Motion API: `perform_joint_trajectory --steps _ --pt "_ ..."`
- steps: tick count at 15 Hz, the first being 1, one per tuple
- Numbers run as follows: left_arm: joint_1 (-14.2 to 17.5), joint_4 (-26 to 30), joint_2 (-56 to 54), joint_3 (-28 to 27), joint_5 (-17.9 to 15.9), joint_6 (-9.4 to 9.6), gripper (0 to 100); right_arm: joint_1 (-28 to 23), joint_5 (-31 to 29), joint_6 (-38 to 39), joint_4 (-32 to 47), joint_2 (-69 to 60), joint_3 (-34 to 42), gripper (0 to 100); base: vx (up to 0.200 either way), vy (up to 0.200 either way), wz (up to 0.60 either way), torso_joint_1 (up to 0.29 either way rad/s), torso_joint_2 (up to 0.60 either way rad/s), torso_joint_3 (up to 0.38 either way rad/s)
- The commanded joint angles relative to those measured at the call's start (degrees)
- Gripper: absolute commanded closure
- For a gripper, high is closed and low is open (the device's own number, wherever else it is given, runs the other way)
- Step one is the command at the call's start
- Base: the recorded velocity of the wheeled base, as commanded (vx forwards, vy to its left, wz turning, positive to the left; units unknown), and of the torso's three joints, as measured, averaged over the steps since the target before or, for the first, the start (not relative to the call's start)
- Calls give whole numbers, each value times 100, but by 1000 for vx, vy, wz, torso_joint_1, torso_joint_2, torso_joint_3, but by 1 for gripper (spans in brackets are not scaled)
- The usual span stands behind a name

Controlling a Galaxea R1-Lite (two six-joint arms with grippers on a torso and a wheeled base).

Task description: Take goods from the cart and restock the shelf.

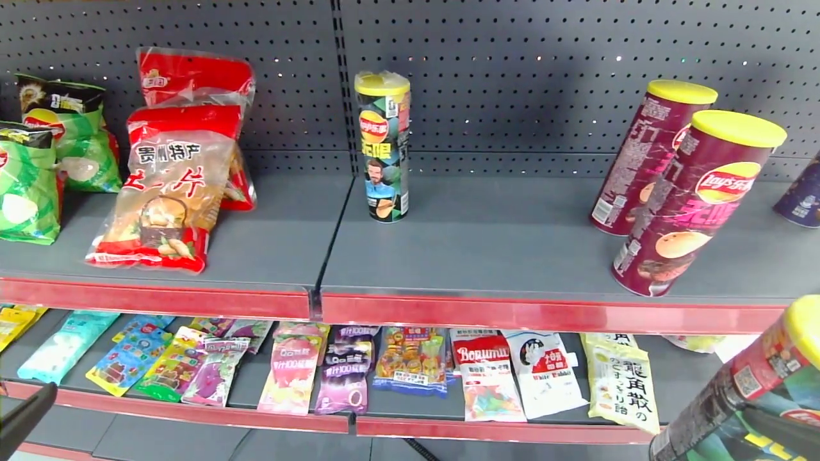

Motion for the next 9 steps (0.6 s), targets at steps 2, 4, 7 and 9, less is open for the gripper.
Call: perform_joint_trajectory --steps 2,4,7,9 --pt "2 -1 -33 7 1 1 0 88 3 -3 1 12 12 100 0 200 0 0 5 -2" --pt "2 -1 -41 7 1 1 0 88 3 -3 1 12 12 100 0 200 0 2 2 0" --pt "2 -1 -59 16 1 124 0 88 3 -3 10 -14 21 100 0 67 0 1 1 1" --pt "2 -10 -68 33 1 124 0 79 3 -3 10 -14 12 100 0 0 0 0 0 0"
